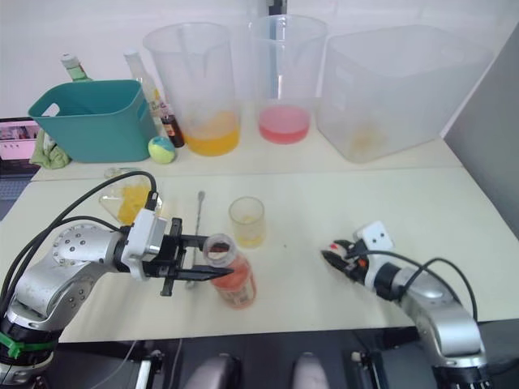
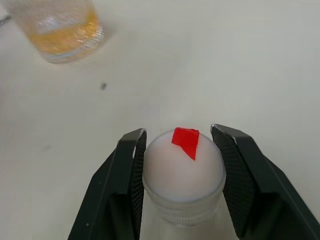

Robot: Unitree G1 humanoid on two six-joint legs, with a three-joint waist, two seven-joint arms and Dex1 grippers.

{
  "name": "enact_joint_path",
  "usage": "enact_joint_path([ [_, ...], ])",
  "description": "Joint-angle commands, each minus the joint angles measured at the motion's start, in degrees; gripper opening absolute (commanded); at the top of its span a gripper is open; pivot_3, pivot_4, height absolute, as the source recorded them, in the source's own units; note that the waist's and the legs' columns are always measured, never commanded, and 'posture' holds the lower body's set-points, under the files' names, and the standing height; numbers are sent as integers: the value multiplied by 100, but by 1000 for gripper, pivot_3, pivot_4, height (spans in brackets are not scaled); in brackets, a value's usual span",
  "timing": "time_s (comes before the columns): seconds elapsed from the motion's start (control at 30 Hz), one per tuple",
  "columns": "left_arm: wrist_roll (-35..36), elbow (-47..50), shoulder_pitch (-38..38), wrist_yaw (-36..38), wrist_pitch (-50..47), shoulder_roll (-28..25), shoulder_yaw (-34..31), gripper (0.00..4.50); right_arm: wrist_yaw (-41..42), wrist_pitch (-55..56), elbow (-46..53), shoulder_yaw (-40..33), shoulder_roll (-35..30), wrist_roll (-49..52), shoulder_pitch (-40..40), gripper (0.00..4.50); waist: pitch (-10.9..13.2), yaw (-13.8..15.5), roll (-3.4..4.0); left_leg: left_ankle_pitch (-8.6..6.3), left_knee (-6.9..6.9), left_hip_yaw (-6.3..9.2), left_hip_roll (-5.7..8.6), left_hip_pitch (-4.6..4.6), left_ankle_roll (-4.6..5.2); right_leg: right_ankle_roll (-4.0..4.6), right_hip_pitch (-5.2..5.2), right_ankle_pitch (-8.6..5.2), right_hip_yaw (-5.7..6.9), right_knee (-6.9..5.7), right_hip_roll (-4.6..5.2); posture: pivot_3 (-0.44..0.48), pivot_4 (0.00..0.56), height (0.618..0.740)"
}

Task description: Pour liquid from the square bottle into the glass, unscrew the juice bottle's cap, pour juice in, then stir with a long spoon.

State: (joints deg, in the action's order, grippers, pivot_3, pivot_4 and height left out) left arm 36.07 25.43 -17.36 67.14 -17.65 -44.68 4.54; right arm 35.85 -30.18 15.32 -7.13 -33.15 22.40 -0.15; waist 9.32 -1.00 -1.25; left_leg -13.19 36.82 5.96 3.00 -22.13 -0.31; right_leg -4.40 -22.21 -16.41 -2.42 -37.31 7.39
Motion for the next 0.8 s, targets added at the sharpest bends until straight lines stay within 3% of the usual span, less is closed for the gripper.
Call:
enact_joint_path([
  [0.03,-249,-115,83,55,-210,-148,138,1240,-91,796,-409,-28,249,-288,128,1693,-1,-15,1,0,-1,0,0,1,0,0,0,0,0,0,0,0,150,729],
  [0.33,-23,-208,-71,11,-386,-215,-179,1240,265,1232,-1206,113,532,-229,341,1693,-8,-22,-12,0,-1,0,-14,18,0,0,21,0,1,10,-14,0,150,729],
  [0.4,105,-264,-142,64,-509,-330,-361,1240,324,1220,-1162,67,536,-153,325,2628,-8,-32,-12,0,-1,0,-20,18,0,1,20,1,0,11,-20,0,150,729],
  [0.57,821,-525,-536,152,-1226,-782,-991,1240,415,1220,-649,-115,524,144,209,4324,-3,-42,-11,0,0,1,-30,11,0,3,12,2,0,10,-32,0,150,729],
  [0.7,826,-992,-938,325,-1434,-1097,-1260,1240,348,925,263,-159,421,434,48,4453,5,-16,-6,0,4,2,-26,-11,0,3,-7,2,0,10,-31,0,150,729],
  [0.8,423,-1493,-1487,357,-1168,-1087,-1156,1240,176,448,1048,-100,335,699,-218,4453,10,0,-3,0,4,4,-22,-14,-1,3,-9,2,1,6,-29,0,150,729],
])
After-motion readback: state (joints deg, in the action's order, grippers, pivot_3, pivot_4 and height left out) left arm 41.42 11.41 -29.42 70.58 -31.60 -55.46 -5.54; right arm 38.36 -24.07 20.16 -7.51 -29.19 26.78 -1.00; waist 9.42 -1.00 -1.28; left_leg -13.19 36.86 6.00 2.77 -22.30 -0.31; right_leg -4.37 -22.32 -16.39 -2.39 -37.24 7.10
